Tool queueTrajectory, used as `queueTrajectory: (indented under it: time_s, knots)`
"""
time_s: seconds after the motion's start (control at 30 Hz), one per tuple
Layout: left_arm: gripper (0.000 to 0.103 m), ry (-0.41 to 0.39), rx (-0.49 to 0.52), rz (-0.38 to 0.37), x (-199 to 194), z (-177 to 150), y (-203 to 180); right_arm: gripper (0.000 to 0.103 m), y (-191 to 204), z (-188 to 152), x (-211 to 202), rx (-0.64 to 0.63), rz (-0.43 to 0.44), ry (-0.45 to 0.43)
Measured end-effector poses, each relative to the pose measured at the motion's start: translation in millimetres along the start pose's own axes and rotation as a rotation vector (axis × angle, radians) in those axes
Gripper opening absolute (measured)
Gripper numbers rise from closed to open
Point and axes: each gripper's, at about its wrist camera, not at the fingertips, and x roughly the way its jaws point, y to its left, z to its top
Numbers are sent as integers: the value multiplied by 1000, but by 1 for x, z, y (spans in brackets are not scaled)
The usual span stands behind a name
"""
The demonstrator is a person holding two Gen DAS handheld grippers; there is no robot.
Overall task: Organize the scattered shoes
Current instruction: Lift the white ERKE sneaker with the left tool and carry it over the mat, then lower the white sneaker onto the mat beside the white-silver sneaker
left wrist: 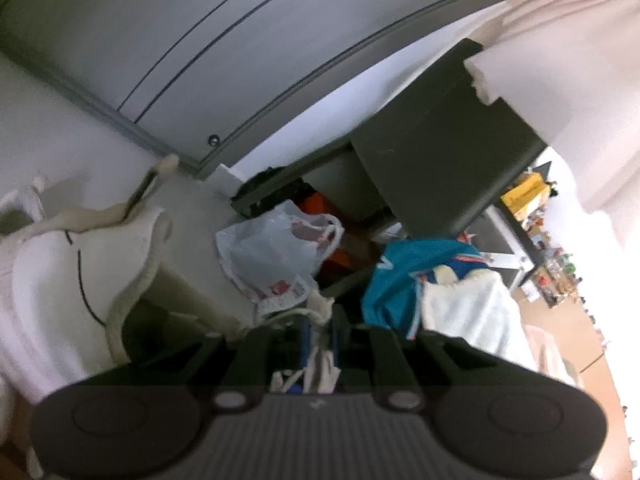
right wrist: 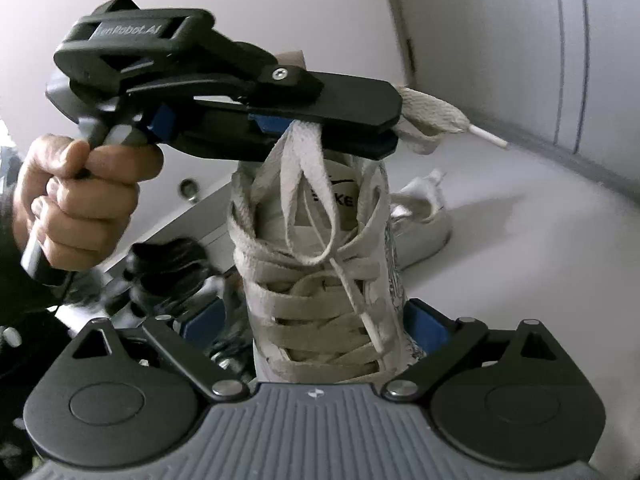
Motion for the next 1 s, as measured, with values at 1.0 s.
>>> queueTrajectory:
  time_s: [1.0]
  knots:
    - [10, 189, -45, 257, 122, 25, 108, 91, -110, -32, 135, 309, -69, 119]
